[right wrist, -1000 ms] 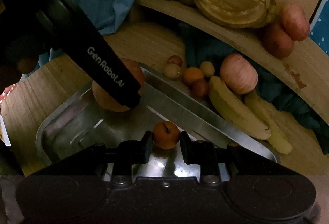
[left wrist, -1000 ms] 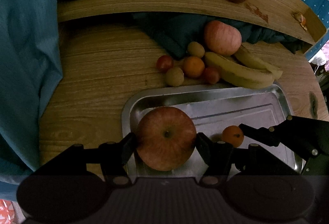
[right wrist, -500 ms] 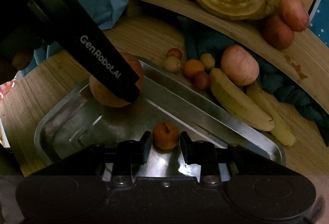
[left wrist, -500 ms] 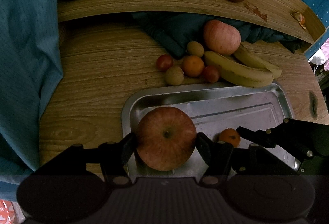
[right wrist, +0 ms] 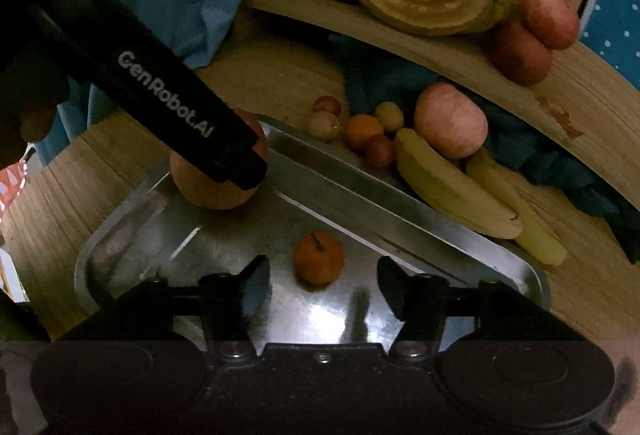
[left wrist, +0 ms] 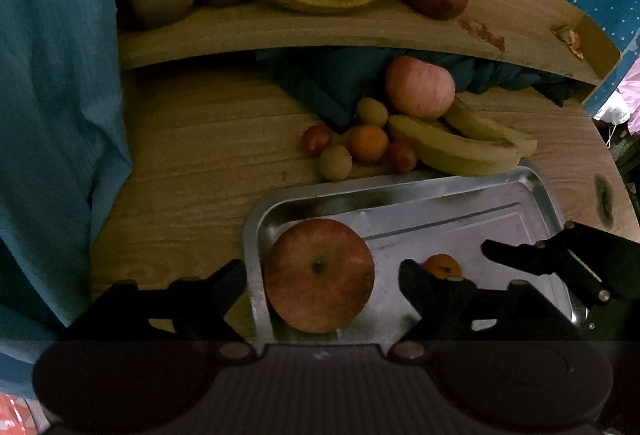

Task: Organize fruits
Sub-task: 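Lower the apple onto the tray with the left tool while the right tool releases the orange, then lift both open tools back from the tray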

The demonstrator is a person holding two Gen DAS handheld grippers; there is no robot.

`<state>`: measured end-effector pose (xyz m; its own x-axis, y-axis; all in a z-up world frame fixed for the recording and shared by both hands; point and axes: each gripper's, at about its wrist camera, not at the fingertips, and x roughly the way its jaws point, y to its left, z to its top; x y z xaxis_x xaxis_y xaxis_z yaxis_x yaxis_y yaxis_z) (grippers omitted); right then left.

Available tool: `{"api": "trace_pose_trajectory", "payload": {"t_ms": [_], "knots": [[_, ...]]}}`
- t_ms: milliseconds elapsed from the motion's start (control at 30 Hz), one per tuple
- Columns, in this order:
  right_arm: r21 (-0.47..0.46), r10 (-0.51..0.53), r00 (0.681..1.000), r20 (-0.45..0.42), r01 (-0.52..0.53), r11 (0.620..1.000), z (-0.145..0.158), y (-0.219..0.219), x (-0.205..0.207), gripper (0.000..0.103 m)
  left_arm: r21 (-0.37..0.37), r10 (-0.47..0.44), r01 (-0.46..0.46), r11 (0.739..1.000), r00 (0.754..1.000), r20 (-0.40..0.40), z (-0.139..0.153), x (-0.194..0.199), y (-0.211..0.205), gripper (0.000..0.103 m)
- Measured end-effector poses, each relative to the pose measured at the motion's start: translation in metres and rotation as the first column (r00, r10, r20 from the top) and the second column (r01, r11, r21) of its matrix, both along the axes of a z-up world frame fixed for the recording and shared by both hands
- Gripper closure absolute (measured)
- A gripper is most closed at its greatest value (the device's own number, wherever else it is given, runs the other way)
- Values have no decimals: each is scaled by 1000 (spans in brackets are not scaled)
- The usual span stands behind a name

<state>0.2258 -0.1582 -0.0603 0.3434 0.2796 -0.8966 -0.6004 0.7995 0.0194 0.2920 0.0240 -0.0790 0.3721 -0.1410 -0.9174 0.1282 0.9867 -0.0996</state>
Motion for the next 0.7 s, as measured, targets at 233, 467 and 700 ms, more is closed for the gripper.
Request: {"api": "trace_pose_trajectory", "payload": {"t_ms": [233, 467, 700], "knots": [[32, -44, 999, -17, 44, 998, 14, -10, -8, 22, 18, -2, 2, 1000, 1000, 18, 8, -5, 6, 4], [42, -74, 997, -18, 75, 996, 23, -14, -16, 16, 25, 6, -6, 1000, 1000, 9, 7, -13, 11, 2], [59, -71, 997, -19, 72, 996, 30, -19, -22, 8, 35, 25, -26, 999, 1000, 18, 11, -22, 12, 1]]}}
